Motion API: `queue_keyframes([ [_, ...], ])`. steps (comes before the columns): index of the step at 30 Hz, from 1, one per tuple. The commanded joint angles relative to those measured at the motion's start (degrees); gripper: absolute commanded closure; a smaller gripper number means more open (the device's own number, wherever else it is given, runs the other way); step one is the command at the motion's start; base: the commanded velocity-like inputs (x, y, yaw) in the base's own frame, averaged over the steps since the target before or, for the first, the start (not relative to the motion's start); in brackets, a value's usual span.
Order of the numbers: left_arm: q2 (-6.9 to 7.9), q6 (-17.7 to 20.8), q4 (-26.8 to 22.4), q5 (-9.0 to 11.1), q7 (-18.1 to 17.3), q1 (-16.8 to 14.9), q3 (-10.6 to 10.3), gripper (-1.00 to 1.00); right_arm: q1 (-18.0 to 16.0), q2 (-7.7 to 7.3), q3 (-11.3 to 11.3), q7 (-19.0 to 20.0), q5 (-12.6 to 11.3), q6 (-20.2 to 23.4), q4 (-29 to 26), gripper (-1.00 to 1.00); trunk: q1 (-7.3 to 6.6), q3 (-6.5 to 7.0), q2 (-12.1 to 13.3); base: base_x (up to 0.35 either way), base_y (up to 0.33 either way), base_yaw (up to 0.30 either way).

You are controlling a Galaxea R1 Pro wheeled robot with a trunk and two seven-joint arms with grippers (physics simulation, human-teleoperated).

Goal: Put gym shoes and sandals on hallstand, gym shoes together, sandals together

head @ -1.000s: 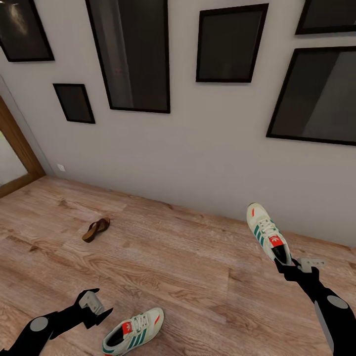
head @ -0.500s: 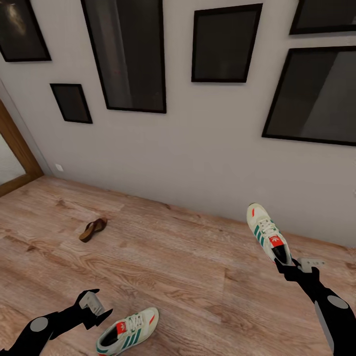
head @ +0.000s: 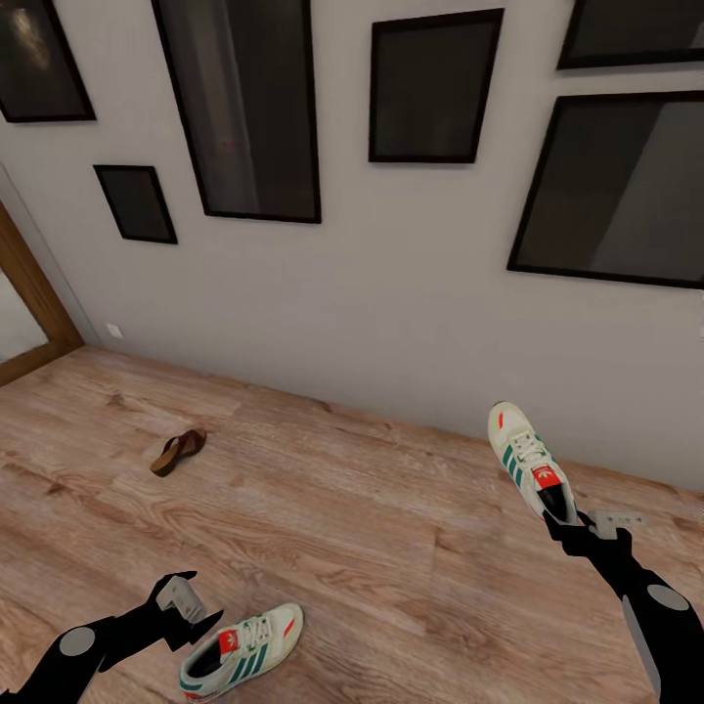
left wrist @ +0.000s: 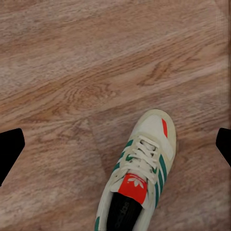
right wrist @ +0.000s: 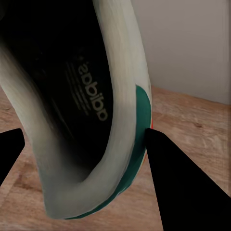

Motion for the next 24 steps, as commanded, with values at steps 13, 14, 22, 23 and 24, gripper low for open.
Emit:
queue_keyframes([
  [13, -0.15, -0.4, 0.0, -0.5, -0.2, 0.0, 0.2, -1.00, 0.0, 0.05, -0.2, 0.4, 0.5, 0.2, -0.1, 1.00, -0.02, -0.05, 0.0, -0.005, -0.007, 0.000],
  [14, -0.14, -0.4, 0.0, -0.5, -0.2, 0.0, 0.2, -1.00, 0.0, 0.04, -0.2, 0.4, 0.5, 0.2, -0.2, 1.00, -0.02, -0.05, 0.0, 0.000, 0.000, 0.000],
  [22, -0.10, -0.3, 0.5, -0.5, -0.1, 0.0, 0.2, -1.00, 0.0, 0.06, -0.2, 0.4, 0.4, 0.3, -1.0, 1.00, -0.02, -0.05, 0.0, 0.000, 0.000, 0.000],
  [23, -0.11, -0.4, 0.8, -0.5, 0.0, 0.0, 0.2, -1.00, 0.0, 0.07, -0.2, 0.4, 0.4, 0.3, -1.0, 1.00, -0.02, -0.05, 0.0, 0.000, 0.000, 0.000],
  [24, -0.11, -0.3, 1.3, -0.5, 0.1, -0.1, 0.2, -1.00, 0.0, 0.04, -0.2, 0.4, 0.4, 0.3, -1.0, 1.00, -0.02, -0.05, 0.0, 0.000, 0.000, 0.000],
])
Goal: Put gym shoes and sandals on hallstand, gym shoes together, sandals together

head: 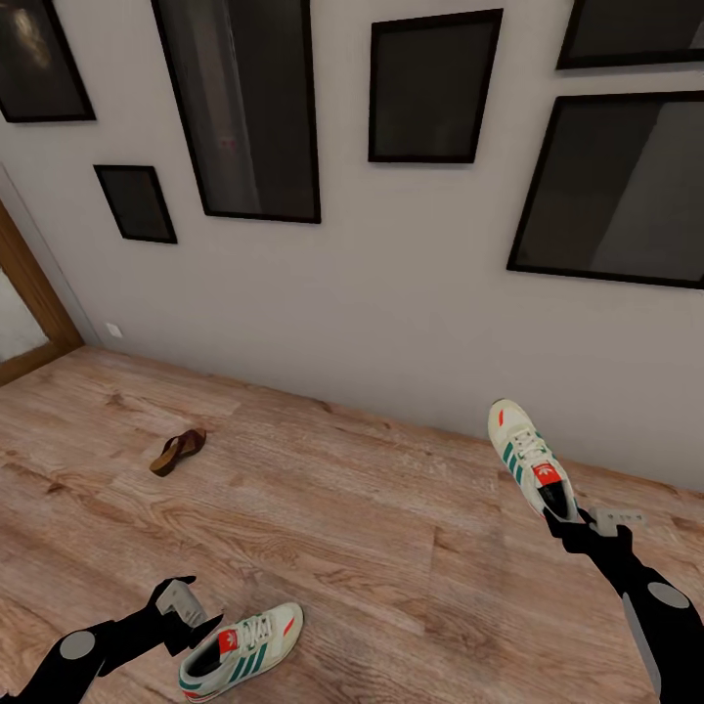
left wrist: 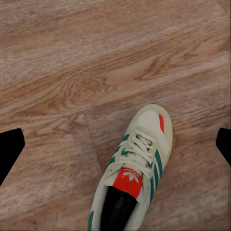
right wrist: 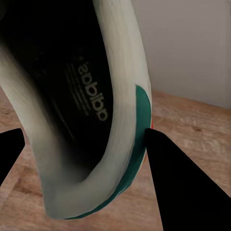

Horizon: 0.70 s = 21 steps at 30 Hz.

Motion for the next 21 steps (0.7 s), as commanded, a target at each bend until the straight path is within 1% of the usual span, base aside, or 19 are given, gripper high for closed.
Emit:
queue_keyframes([
  [1, -0.05, -0.5, 0.2, -0.6, -0.2, -0.1, 0.1, -1.00, 0.0, 0.01, -0.2, 0.4, 0.5, 0.2, -0.2, 1.00, -0.01, -0.05, 0.0, 0.000, 0.000, 0.004],
  [4, -0.19, -0.5, 0.4, -0.6, -0.1, -0.4, -0.2, -1.00, 0.0, 0.01, -0.2, 0.4, 0.6, 0.2, -0.7, 1.00, 0.65, -0.69, -1.2, 0.000, 0.000, 0.056],
  [5, 0.50, 1.1, 0.3, -1.1, -0.5, -1.9, -0.3, -1.00, 0.0, 0.01, -0.2, 0.4, 0.6, 0.2, -0.9, 1.00, 0.87, -0.96, -1.6, 0.000, 0.000, 0.072],
  [6, 1.06, 3.8, 0.4, -2.1, -1.2, -4.0, -0.4, -1.00, 0.0, 0.00, -0.2, 0.4, 0.6, 0.2, -0.9, 1.00, 1.09, -1.22, -2.0, 0.000, 0.000, 0.071],
  [7, 1.54, 5.8, 0.4, -3.2, -2.5, -5.6, -0.4, -1.00, 0.0, -0.01, -0.2, 0.4, 0.6, 0.2, -0.9, 1.00, 1.31, -1.49, -2.4, 0.000, 0.000, 0.071],
  [8, 2.08, 7.7, 0.4, -4.6, -4.6, -7.2, -0.4, -1.00, 0.0, 0.02, -0.2, 0.4, 0.6, 0.2, -0.9, 1.00, 1.53, -1.76, -2.8, 0.000, 0.000, 0.071],
  [9, 2.67, 9.1, 0.5, -5.9, -7.3, -8.6, -0.2, -1.00, 0.0, 0.02, -0.2, 0.4, 0.6, 0.2, -0.9, 1.00, 1.75, -2.02, -3.2, 0.000, 0.000, 0.070],
  [10, 2.98, 9.6, 0.5, -6.6, -8.7, -9.3, -0.1, -1.00, 0.0, 0.03, -0.2, 0.4, 0.6, 0.2, -0.9, 1.00, 1.97, -2.29, -3.6, 0.000, 0.000, 0.070],
  [11, 3.70, 10.4, 0.5, -7.5, -11.4, -10.6, 0.1, -1.00, 0.0, 0.03, -0.2, 0.4, 0.6, 0.2, -0.9, 1.00, 2.19, -2.56, -4.0, 0.000, 0.000, 0.070],
  [12, 4.92, 11.2, 0.5, -8.3, -14.6, -12.1, 0.5, -1.00, 0.0, 0.03, -0.2, 0.4, 0.6, 0.2, -0.9, 1.00, 2.40, -2.83, -4.4, 0.000, 0.000, 0.070],
  [13, 5.71, 11.5, 0.5, -8.6, -16.0, -12.9, 0.8, -1.00, 0.0, 0.03, -0.2, 0.4, 0.6, 0.2, -0.9, 1.00, 2.62, -3.09, -4.8, 0.000, 0.000, 0.064],
  [15, 6.75, 11.7, 0.5, -8.8, -17.4, -13.6, 1.4, -1.00, 0.0, 0.05, -0.2, 0.4, 0.6, 0.2, -0.9, 1.00, 3.06, -3.63, -5.6, 0.000, 0.000, 0.045],
  [18, 7.55, 11.9, 0.6, -8.9, -19.0, -14.0, 2.1, -1.00, 0.0, 0.03, -0.2, 0.4, 0.6, 0.2, -0.9, 1.00, 3.06, -3.87, -5.6, 0.000, 0.000, 0.020],
  [20, 7.92, 11.6, 1.2, -9.0, -21.0, -13.9, 2.5, -1.00, 0.0, 0.01, -0.2, 0.4, 0.6, 0.2, -0.9, 1.00, 3.06, -3.97, -5.6, 0.000, 0.000, 0.006],
  [21, 8.00, 10.9, 6.6, -9.2, -21.7, -14.0, 2.7, -1.00, 0.0, 0.02, -0.2, 0.4, 0.6, 0.2, -0.9, 1.00, 3.28, -4.20, -6.0, 0.000, 0.000, 0.000],
])
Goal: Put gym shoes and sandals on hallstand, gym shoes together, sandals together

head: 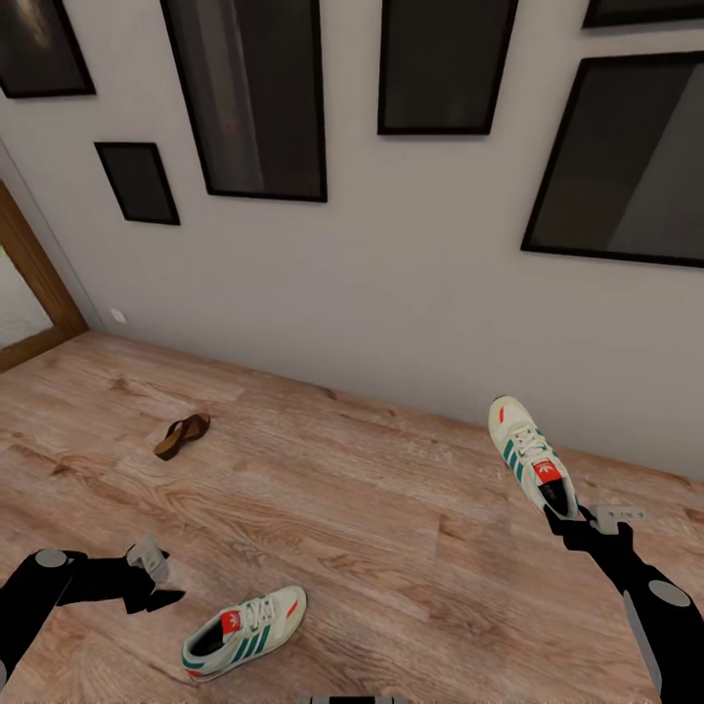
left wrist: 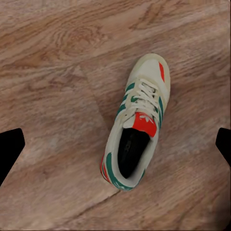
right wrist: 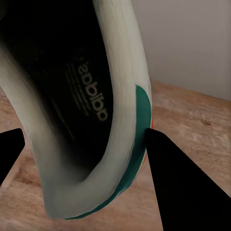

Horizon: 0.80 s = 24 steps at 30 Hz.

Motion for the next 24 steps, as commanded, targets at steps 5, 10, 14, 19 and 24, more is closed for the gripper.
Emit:
queue_keyframes([
  [5, -0.29, -5.2, 3.9, 0.1, -0.2, -0.2, 2.5, -1.00, 0.0, 0.00, -0.2, 0.4, 0.5, 0.2, -0.2, 1.00, 1.08, -1.34, -2.0, 0.000, 0.000, 0.000],
  [10, -0.46, -6.0, 4.1, 0.1, -0.2, 0.1, 3.2, -1.00, 0.0, 0.00, -0.2, 0.4, 0.5, 0.2, -0.2, 1.00, 1.41, -2.86, -2.5, 0.000, 0.000, 0.000],
  [14, -0.47, -6.1, 4.1, 0.0, -0.2, 0.1, 3.3, -1.00, 0.0, -0.02, -0.3, 0.4, 0.4, 0.2, -0.9, 1.00, 1.43, -3.33, -2.5, 0.000, 0.000, 0.000],
  [19, -0.48, -6.1, 4.1, 0.0, -0.2, 0.2, 3.2, -1.00, 0.0, -0.26, -0.1, 0.4, 0.2, 1.0, -9.4, 1.00, 1.43, -3.40, -2.5, 0.000, 0.000, 0.000],
  [24, -0.48, -6.1, 4.1, -0.2, -0.2, 0.2, 3.1, -1.00, 0.0, 0.05, 0.3, 1.0, 0.1, 15.2, -19.2, 1.00, 1.43, -3.41, -2.5, 0.000, 0.000, 0.000],
])
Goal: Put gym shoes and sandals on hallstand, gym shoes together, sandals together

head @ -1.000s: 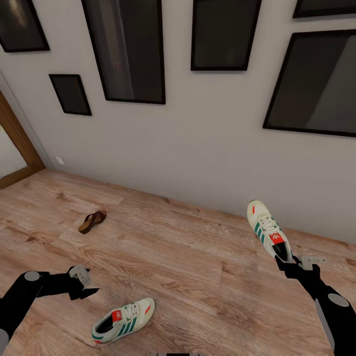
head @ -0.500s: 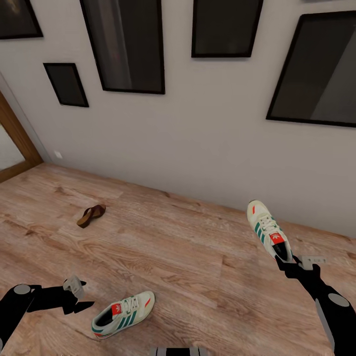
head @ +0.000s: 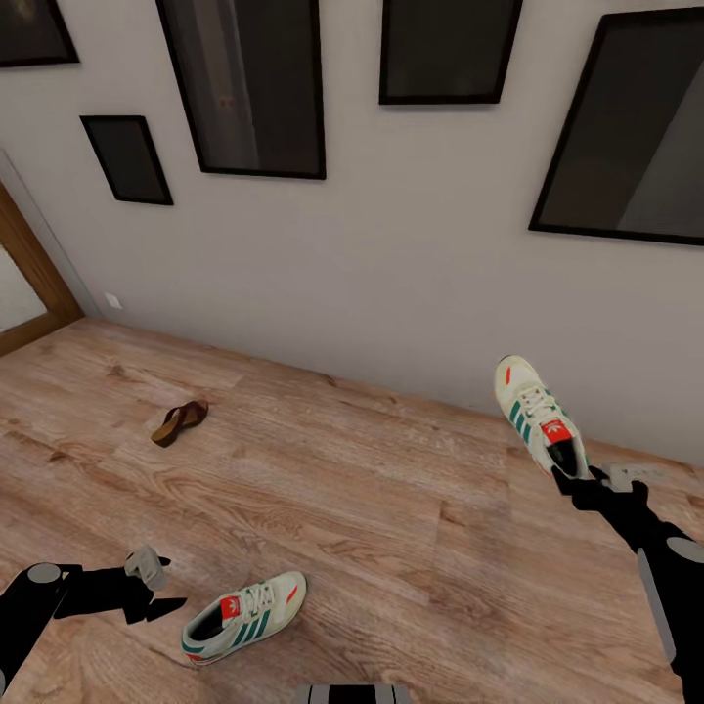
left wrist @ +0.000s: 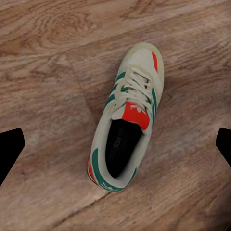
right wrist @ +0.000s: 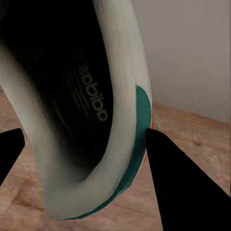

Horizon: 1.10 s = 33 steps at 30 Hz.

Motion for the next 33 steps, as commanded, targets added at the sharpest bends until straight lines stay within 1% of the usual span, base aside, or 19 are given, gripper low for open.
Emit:
queue_keyframes([
  [1, -0.06, -0.3, -0.1, -0.6, -0.3, 0.0, 0.2, -1.00, 0.0, 0.07, -0.1, 1.1, 0.5, 1.5, -0.4, 1.00, -0.01, -0.04, 0.0, 0.000, 0.000, 0.000],
  [2, -0.06, -0.3, -0.1, -0.6, -0.3, 0.0, 0.1, -1.00, 0.0, 0.11, -0.1, 1.9, 0.5, 2.2, -0.6, 1.00, -0.01, -0.04, 0.0, 0.000, 0.000, 0.000],
  [3, -0.06, -0.3, -0.1, -0.6, -0.3, 0.0, 0.0, -1.00, 0.0, 0.16, -0.2, 3.7, 0.5, 3.0, -0.8, 1.00, 0.01, -0.27, 0.0, 0.000, 0.000, 0.000],
  [4, -0.06, -0.3, -0.1, -0.6, -0.3, 0.0, 0.0, -1.00, 0.0, 0.19, -0.3, 4.6, 0.5, 3.1, -0.9, 1.00, 0.04, -0.49, 0.0, 0.000, 0.000, 0.000],
  [7, -0.07, -0.3, -0.1, -0.7, -0.3, 0.0, -0.1, -1.00, 0.0, 0.22, -0.3, 6.0, 0.5, 3.4, -0.8, 1.00, 0.12, -1.15, -0.1, 0.000, 0.000, 0.000],
  [19, -0.40, -0.4, -0.1, -0.9, -0.3, -0.1, -0.5, -1.00, 0.0, 0.23, -0.4, 6.7, 0.6, 3.5, -0.8, 1.00, 0.43, -3.92, -0.2, 0.000, 0.000, 0.000],
  [22, -0.34, -0.3, -0.2, -1.5, -0.3, -0.3, -0.6, -1.00, 0.0, 0.23, -0.4, 6.7, 0.6, 3.5, -0.8, 1.00, 0.50, -4.79, -0.3, 0.000, 0.000, 0.000],
  [23, -0.28, -0.3, -0.5, -2.2, -0.4, -0.4, -0.6, -1.00, 0.0, 0.23, -0.4, 6.7, 0.6, 3.5, -0.8, 1.00, 0.53, -5.10, -0.3, 0.000, 0.000, 0.000],
  [25, -0.08, -0.1, -1.0, -6.4, -0.7, -1.6, -0.7, -1.00, 0.0, 0.23, -0.4, 6.7, 0.6, 3.5, -0.8, 1.00, 0.58, -5.72, -0.3, 0.000, 0.000, 0.000],
  [26, -0.07, 0.0, -1.0, -7.5, -0.8, -2.1, -0.7, -1.00, 0.0, 0.23, -0.4, 6.7, 0.6, 3.5, -0.8, 1.00, 0.61, -6.03, -0.3, 0.000, 0.000, 0.000],
  [28, -0.18, 0.1, -0.8, -12.0, -1.2, -4.3, -0.7, -1.00, 0.0, 0.23, -0.4, 6.7, 0.6, 3.5, -0.8, 1.00, 0.63, -6.43, -0.4, 0.000, 0.000, 0.000],
  [29, -0.24, 0.2, -0.8, -13.9, -1.9, -5.4, -0.7, -1.00, 0.0, 0.23, -0.4, 6.7, 0.6, 3.5, -0.8, 1.00, 0.63, -6.52, -0.4, 0.000, 0.000, 0.000],
  [30, -0.30, 0.3, -0.8, -15.3, -2.9, -6.3, -0.6, -1.00, 0.0, 0.23, -0.4, 6.7, 0.6, 3.5, -0.8, 1.00, 0.63, -6.60, -0.4, 0.000, 0.000, 0.000],
  [31, -0.37, 0.4, -1.0, -16.4, -4.6, -7.2, -0.6, -1.00, 0.0, 0.23, -0.4, 6.7, 0.6, 3.5, -0.8, 1.00, 0.63, -6.65, -0.4, 0.000, 0.000, 0.000],
  [33, -0.49, 0.3, -1.1, -17.0, -6.3, -7.7, -0.5, -1.00, 0.0, 0.23, -0.4, 6.7, 0.6, 3.5, -0.8, 1.00, 0.63, -6.71, -0.4, 0.000, 0.000, 0.000],
])
